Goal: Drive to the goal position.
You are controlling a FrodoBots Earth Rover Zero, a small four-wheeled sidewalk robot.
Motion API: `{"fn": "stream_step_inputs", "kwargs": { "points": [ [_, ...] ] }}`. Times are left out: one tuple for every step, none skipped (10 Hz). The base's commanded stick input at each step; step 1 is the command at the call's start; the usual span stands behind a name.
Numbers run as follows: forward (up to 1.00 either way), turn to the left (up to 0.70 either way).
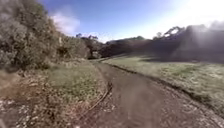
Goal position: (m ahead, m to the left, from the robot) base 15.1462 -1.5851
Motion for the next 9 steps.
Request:
{"fn": "stream_step_inputs", "kwargs": {
  "points": [
    [0.85,0.0],
    [0.85,0.0],
    [0.85,0.0],
    [0.85,0.0],
    [0.85,0.0],
    [0.85,0.0],
    [0.85,0.0],
    [0.85,0.0],
    [0.85,0.0]
  ]
}}
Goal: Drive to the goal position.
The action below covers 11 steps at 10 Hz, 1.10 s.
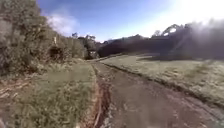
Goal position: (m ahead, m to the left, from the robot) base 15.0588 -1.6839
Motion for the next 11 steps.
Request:
{"fn": "stream_step_inputs", "kwargs": {
  "points": [
    [0.85,0.0],
    [0.85,0.0],
    [0.85,0.0],
    [0.85,0.0],
    [0.85,0.0],
    [0.85,0.0],
    [0.85,0.0],
    [0.85,0.0],
    [0.85,0.0],
    [0.85,0.0],
    [0.85,0.0]
  ]
}}
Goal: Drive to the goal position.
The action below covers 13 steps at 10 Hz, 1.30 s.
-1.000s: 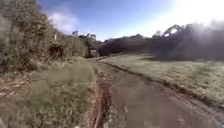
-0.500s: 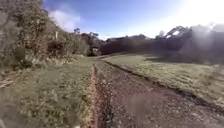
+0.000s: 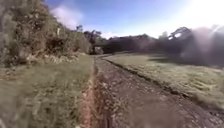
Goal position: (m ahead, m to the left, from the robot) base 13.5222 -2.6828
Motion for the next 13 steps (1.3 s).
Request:
{"fn": "stream_step_inputs", "kwargs": {
  "points": [
    [0.85,0.0],
    [0.85,0.0],
    [0.85,0.0],
    [0.85,0.0],
    [0.85,0.0],
    [0.85,0.0],
    [0.85,0.0],
    [0.85,0.0],
    [0.85,0.0],
    [0.85,0.0],
    [0.85,0.0],
    [0.85,0.0],
    [0.85,0.0]
  ]
}}
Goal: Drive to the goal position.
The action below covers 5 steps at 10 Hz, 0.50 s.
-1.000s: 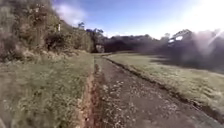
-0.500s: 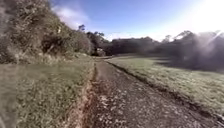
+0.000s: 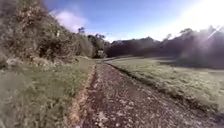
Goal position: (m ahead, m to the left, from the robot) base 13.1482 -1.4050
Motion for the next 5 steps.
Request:
{"fn": "stream_step_inputs", "kwargs": {
  "points": [
    [0.85,0.0],
    [0.85,0.0],
    [0.85,0.0],
    [0.85,0.0],
    [0.85,0.0]
  ]
}}
